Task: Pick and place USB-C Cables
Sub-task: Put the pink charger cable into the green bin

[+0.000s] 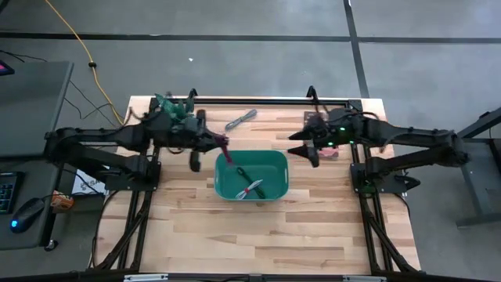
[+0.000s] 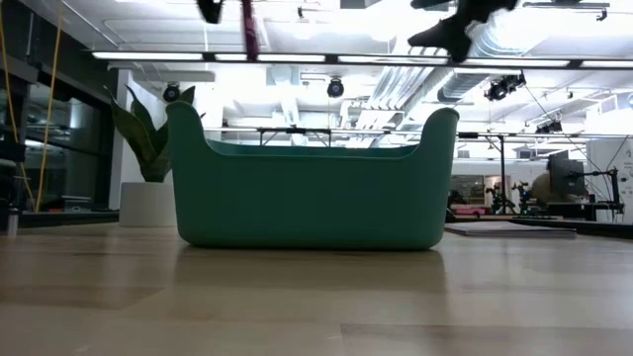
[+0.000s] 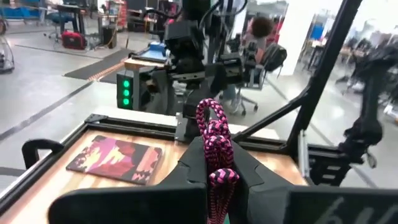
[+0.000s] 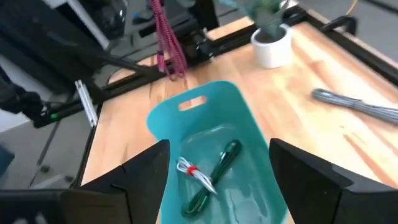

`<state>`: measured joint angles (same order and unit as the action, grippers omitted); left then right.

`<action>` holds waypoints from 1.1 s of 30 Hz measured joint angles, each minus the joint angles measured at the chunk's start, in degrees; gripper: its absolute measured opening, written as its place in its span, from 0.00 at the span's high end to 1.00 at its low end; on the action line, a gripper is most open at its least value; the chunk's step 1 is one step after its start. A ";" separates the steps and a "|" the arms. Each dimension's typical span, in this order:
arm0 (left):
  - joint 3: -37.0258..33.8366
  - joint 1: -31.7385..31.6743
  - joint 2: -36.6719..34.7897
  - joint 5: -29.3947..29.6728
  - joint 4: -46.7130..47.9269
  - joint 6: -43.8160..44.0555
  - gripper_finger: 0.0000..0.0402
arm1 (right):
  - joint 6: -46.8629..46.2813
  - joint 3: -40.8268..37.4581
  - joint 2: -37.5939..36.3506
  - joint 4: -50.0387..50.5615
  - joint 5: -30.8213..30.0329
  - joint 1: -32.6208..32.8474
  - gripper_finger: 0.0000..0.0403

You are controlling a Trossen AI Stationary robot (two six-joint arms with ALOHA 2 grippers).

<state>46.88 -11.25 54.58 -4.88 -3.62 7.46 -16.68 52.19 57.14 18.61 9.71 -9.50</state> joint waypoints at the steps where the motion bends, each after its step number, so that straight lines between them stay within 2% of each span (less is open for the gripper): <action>1: -1.32 0.00 -2.12 0.12 0.19 0.74 1.00 | -0.48 -0.99 -2.01 0.31 -0.85 0.01 0.34; 6: -6.09 0.42 -10.93 1.29 1.01 4.37 1.00 | -5.34 -6.83 -11.90 -0.85 -5.26 0.88 0.34; 12: -7.48 2.02 -13.43 3.89 0.77 5.40 1.00 | -5.57 -12.77 -19.07 -12.61 -7.47 3.07 0.34; 17: -7.48 2.16 -13.02 4.04 0.71 4.97 1.00 | -2.56 -13.55 -19.75 -17.19 -8.06 3.57 0.34; 33: -7.52 2.16 -12.97 3.60 0.84 4.38 1.00 | -2.34 -13.56 -19.75 -17.42 -7.98 3.57 0.34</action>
<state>39.35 -9.08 41.60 -1.28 -2.79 11.84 -19.03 38.63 37.39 1.20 1.73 -5.93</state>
